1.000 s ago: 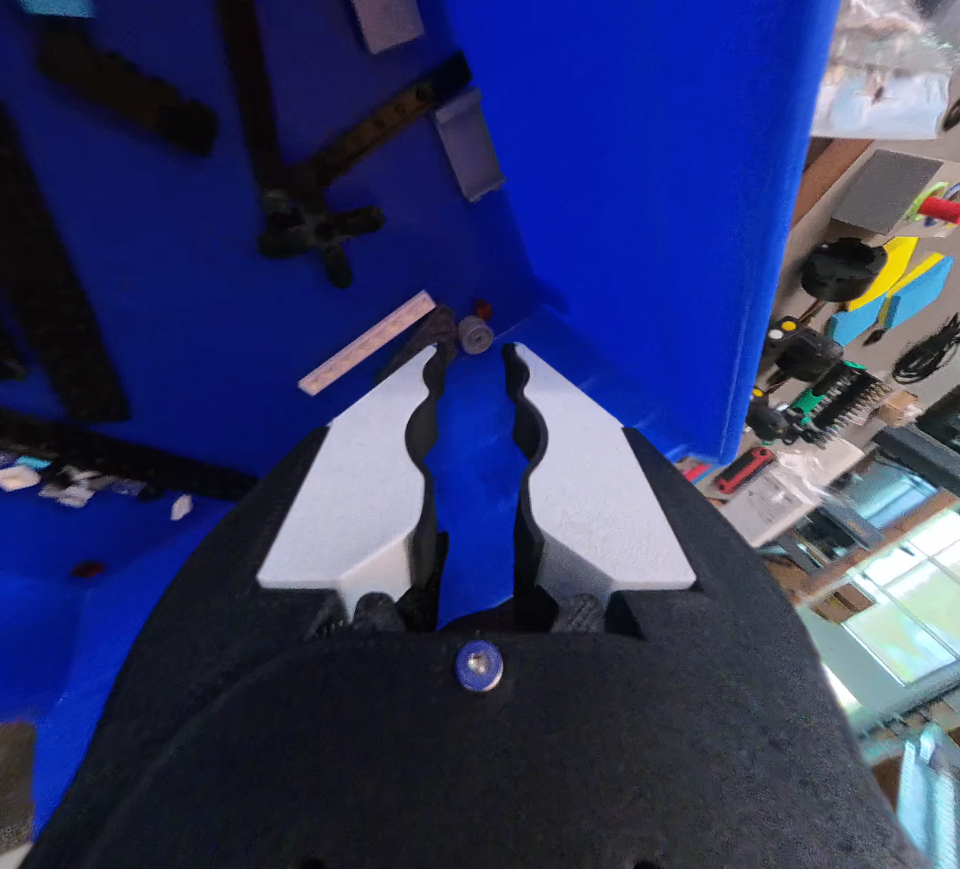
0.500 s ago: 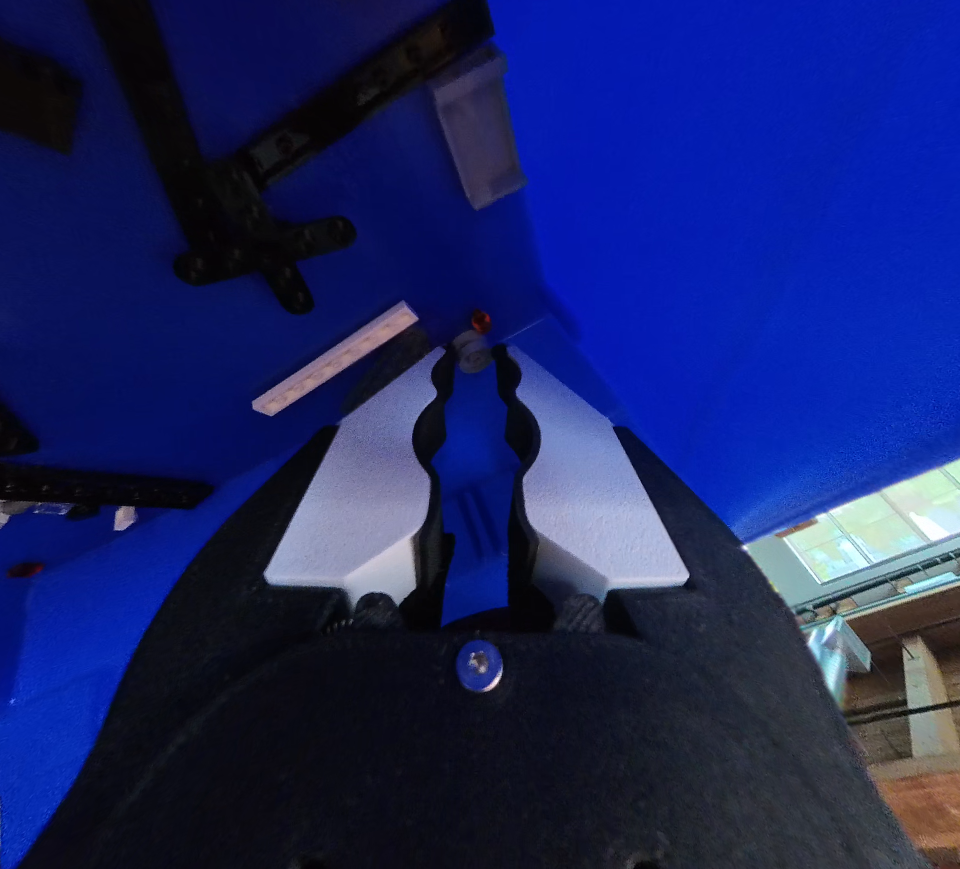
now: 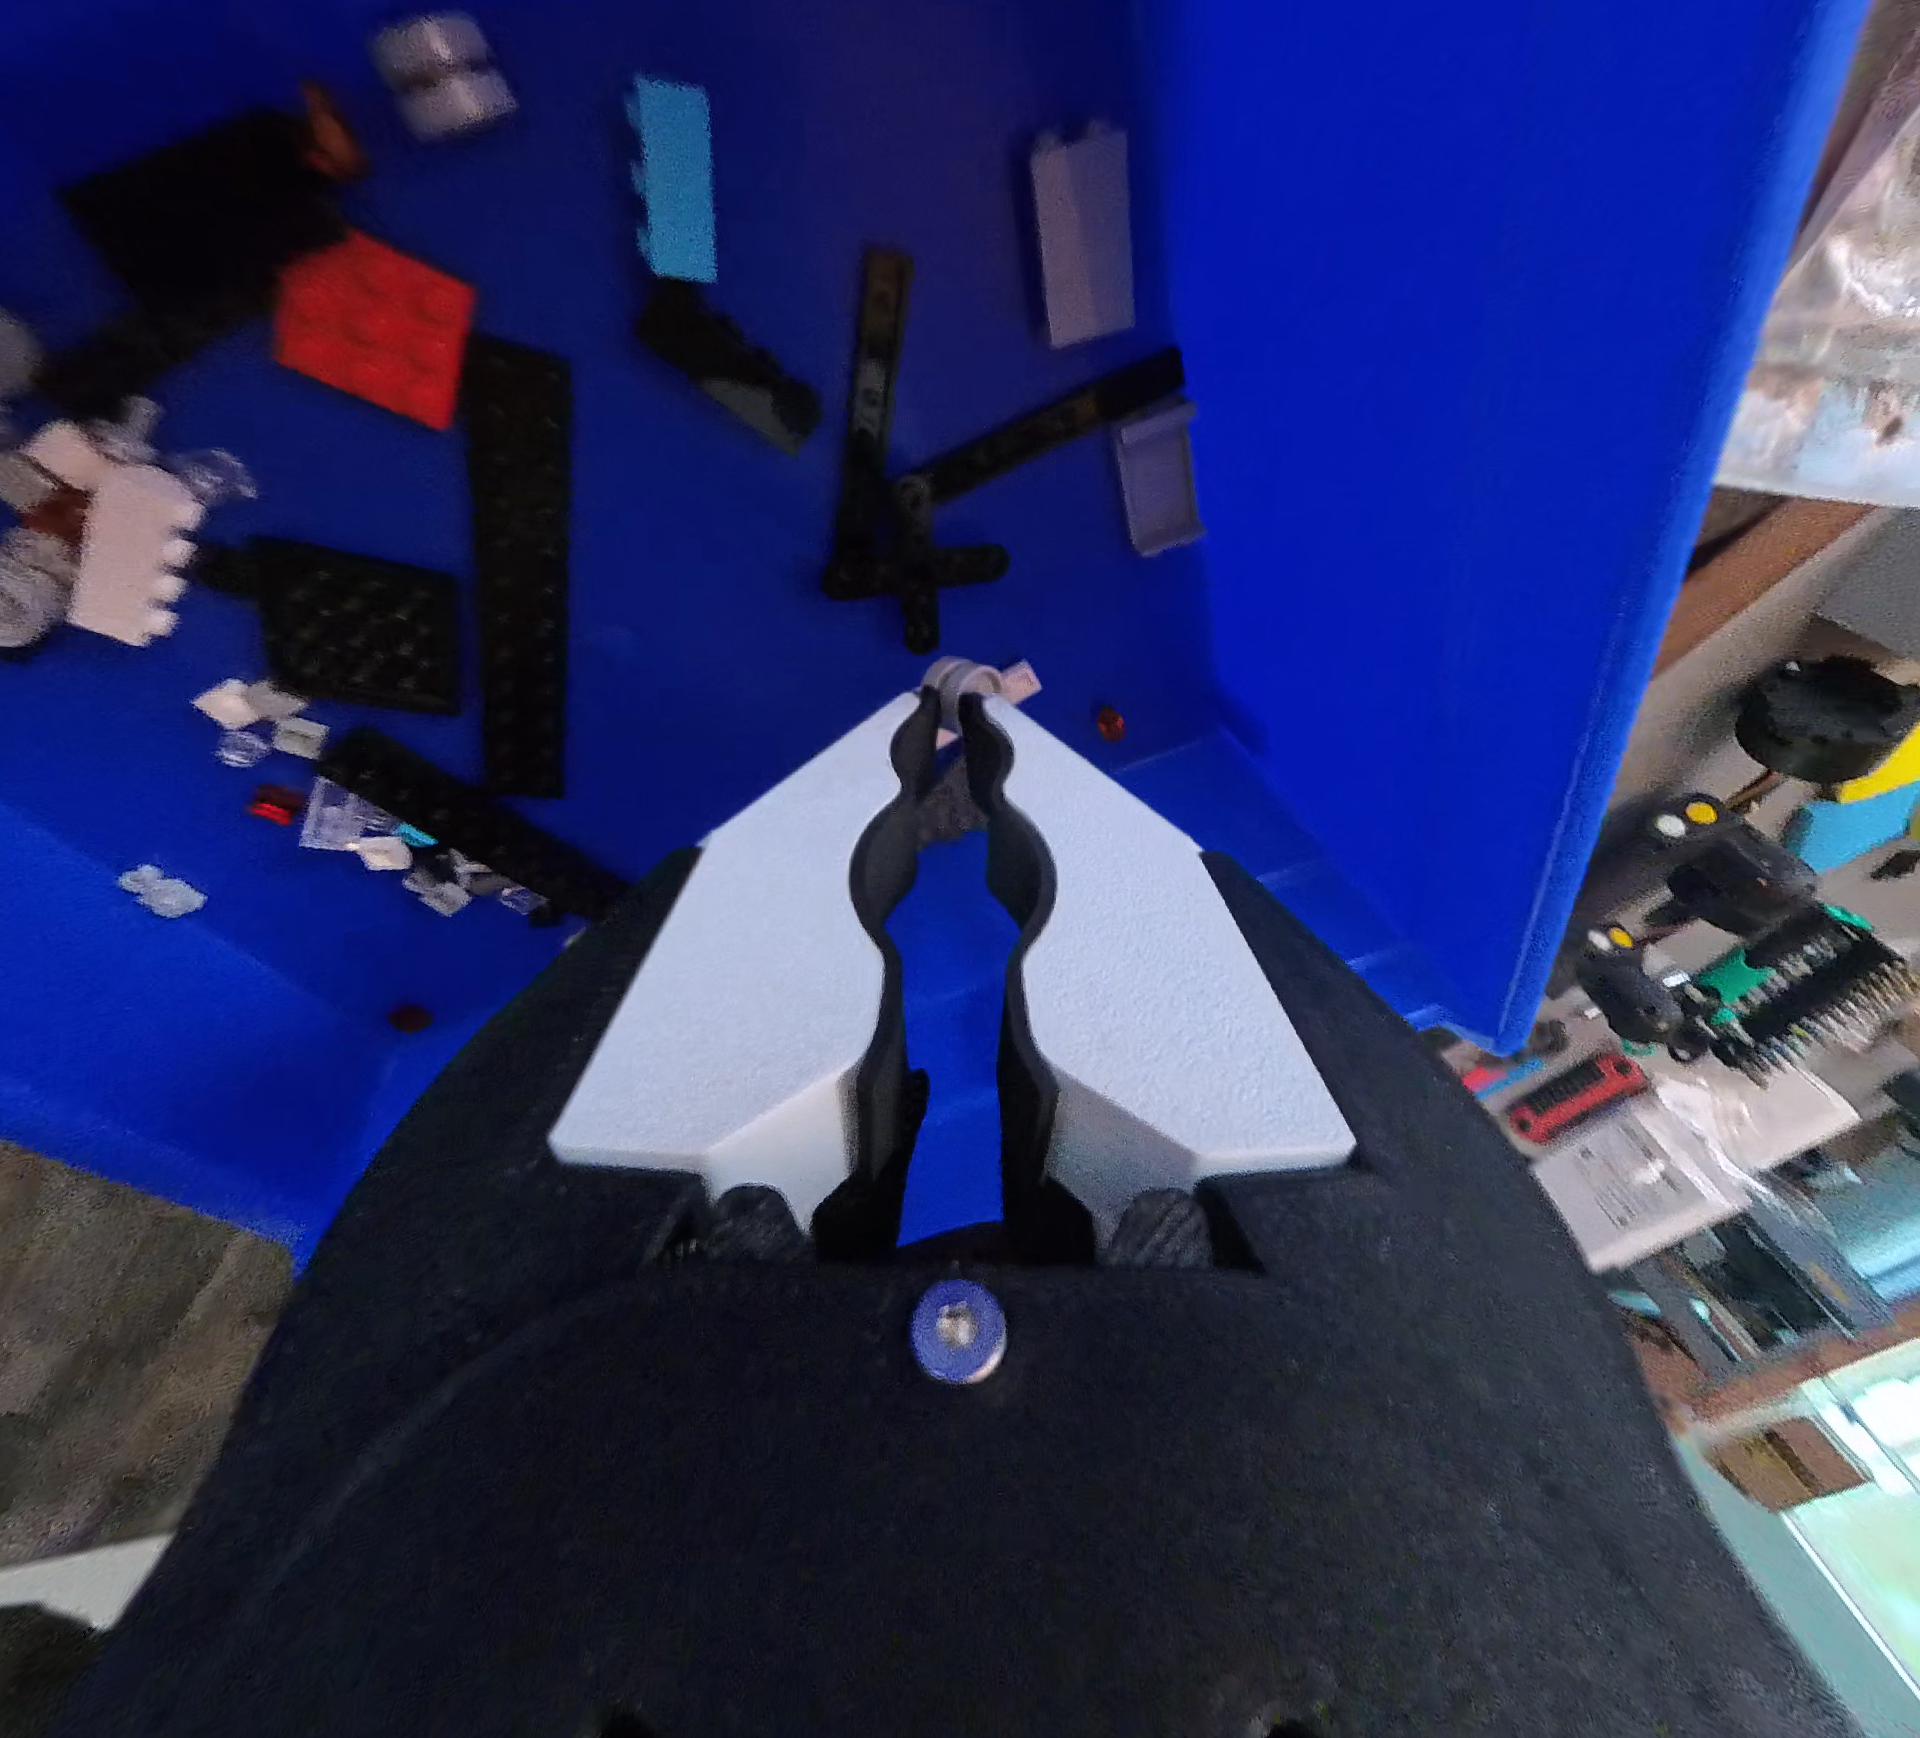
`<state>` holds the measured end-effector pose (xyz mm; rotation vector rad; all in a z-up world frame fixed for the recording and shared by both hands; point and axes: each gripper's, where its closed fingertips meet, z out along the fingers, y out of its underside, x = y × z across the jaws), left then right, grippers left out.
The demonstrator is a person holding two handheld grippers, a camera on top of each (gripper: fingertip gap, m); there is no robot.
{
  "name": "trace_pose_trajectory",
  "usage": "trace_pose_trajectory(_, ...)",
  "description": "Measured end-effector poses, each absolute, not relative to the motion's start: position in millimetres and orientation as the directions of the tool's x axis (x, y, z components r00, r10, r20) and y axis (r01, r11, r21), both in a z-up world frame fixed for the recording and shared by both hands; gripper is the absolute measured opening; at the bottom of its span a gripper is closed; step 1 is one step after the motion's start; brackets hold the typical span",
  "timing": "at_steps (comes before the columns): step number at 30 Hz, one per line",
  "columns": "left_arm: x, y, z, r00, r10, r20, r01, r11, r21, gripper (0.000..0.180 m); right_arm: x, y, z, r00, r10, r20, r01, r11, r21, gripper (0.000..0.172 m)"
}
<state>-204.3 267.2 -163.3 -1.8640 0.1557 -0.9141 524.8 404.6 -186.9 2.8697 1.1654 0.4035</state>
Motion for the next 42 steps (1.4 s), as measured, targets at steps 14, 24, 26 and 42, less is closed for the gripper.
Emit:
trace_pose_trajectory(14, -204, 267, -163, 0.703, -0.485, 0.521, 0.283, -0.481, -0.830, 0.048, 340, 348, -63, 0.470, 0.845, 0.256, 0.849, -0.354, -0.391, 0.004)
trace_pose_trajectory(24, -205, 265, -158, 0.695, -0.501, 0.516, 0.294, -0.457, -0.840, 0.048, 143, 276, -139, 0.245, 0.963, 0.112, 0.805, -0.138, -0.577, 0.004)
trace_pose_trajectory(26, -204, 264, -158, 0.690, -0.507, 0.517, 0.294, -0.457, -0.840, 0.048, 126, 279, -173, 0.258, 0.961, 0.097, 0.818, -0.163, -0.552, 0.004)
trace_pose_trajectory(42, -204, 262, -157, 0.675, -0.515, 0.529, 0.302, -0.461, -0.834, 0.048, 145, 280, -176, 0.367, 0.929, 0.045, 0.746, -0.264, -0.612, 0.007)
